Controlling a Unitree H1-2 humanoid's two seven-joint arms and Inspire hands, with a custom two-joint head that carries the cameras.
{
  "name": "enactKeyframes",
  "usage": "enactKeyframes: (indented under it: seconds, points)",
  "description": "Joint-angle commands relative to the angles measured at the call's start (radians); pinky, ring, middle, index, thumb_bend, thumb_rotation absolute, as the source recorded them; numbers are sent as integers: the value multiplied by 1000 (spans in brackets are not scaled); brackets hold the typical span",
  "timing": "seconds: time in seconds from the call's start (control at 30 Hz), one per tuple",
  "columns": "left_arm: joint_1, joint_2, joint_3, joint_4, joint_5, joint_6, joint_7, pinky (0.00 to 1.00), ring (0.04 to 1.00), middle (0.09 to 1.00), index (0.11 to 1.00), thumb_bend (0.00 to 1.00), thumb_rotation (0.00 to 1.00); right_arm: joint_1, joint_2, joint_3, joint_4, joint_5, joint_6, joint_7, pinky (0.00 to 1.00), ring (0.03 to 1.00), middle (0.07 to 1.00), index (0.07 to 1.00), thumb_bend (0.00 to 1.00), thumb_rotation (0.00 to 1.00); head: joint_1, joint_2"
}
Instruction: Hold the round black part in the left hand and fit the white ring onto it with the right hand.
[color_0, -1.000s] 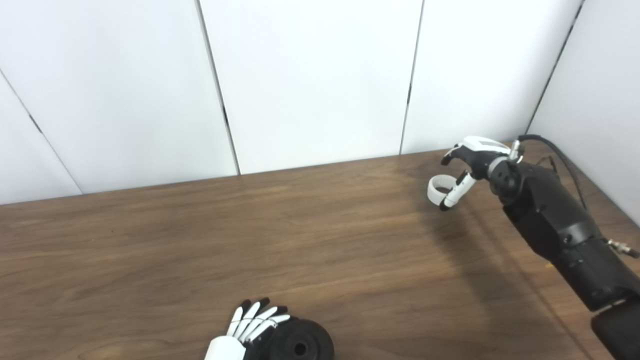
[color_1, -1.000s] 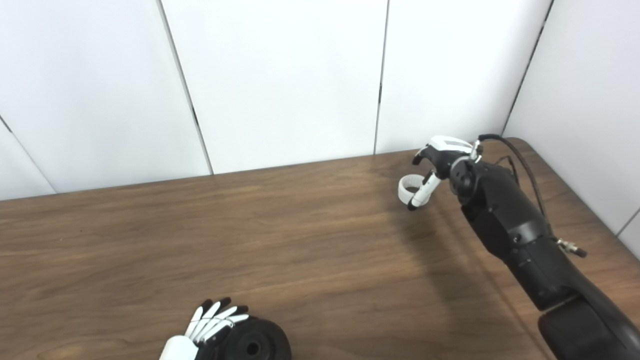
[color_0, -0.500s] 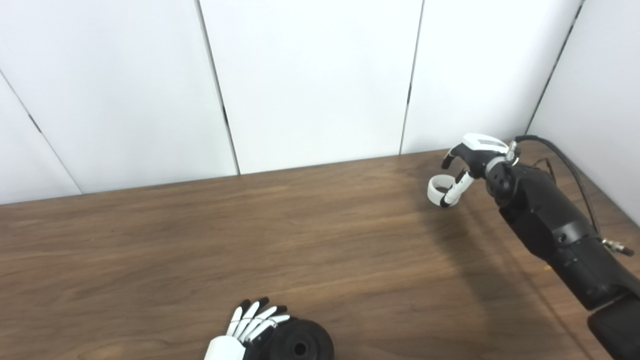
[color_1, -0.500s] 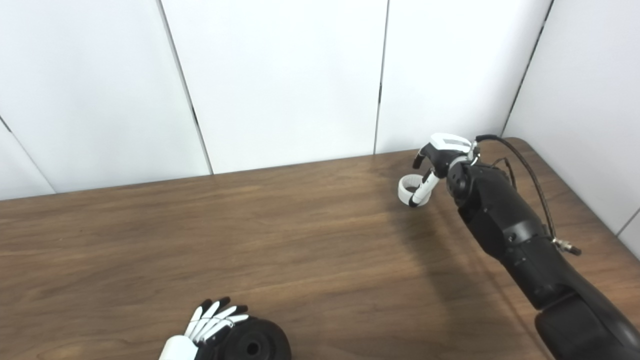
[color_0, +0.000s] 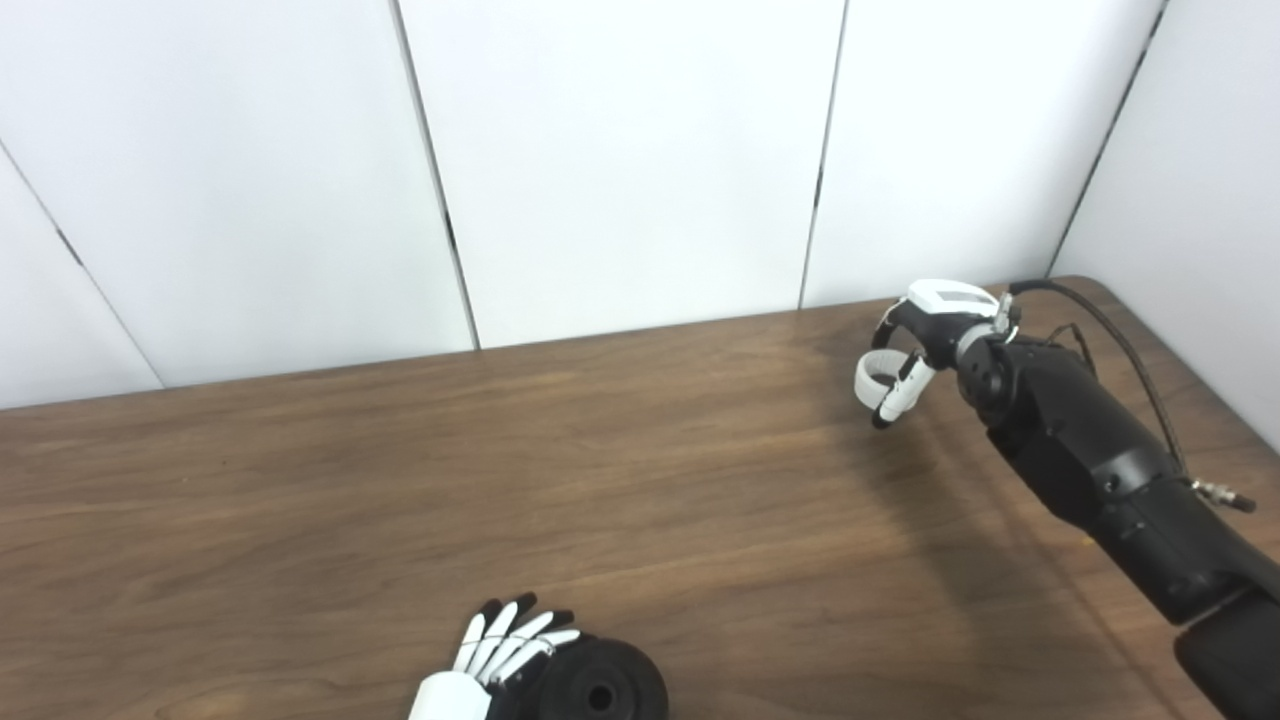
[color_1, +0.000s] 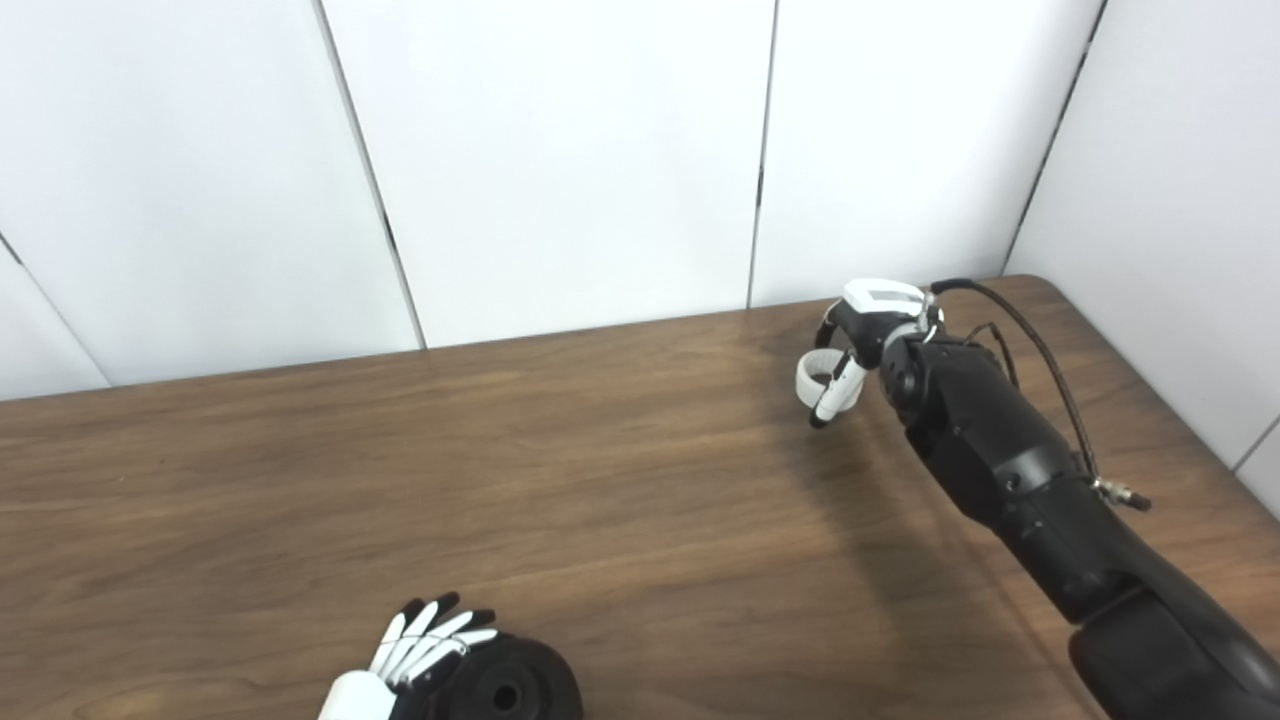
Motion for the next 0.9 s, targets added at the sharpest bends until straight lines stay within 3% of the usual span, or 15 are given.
enactKeyframes:
  seconds: [0.0, 0.87]
  points:
    - [35, 28, 4, 70, 8, 70, -75, 1000, 948, 849, 482, 519, 60, -67, -31, -3, -20, -17, -8, -11, 1000, 996, 963, 738, 910, 231, 1, 0]
    - [37, 29, 5, 71, 12, 64, -68, 1000, 942, 844, 482, 518, 62, -55, -61, 7, -36, -24, -23, -32, 981, 957, 915, 674, 843, 163, -5, 10]
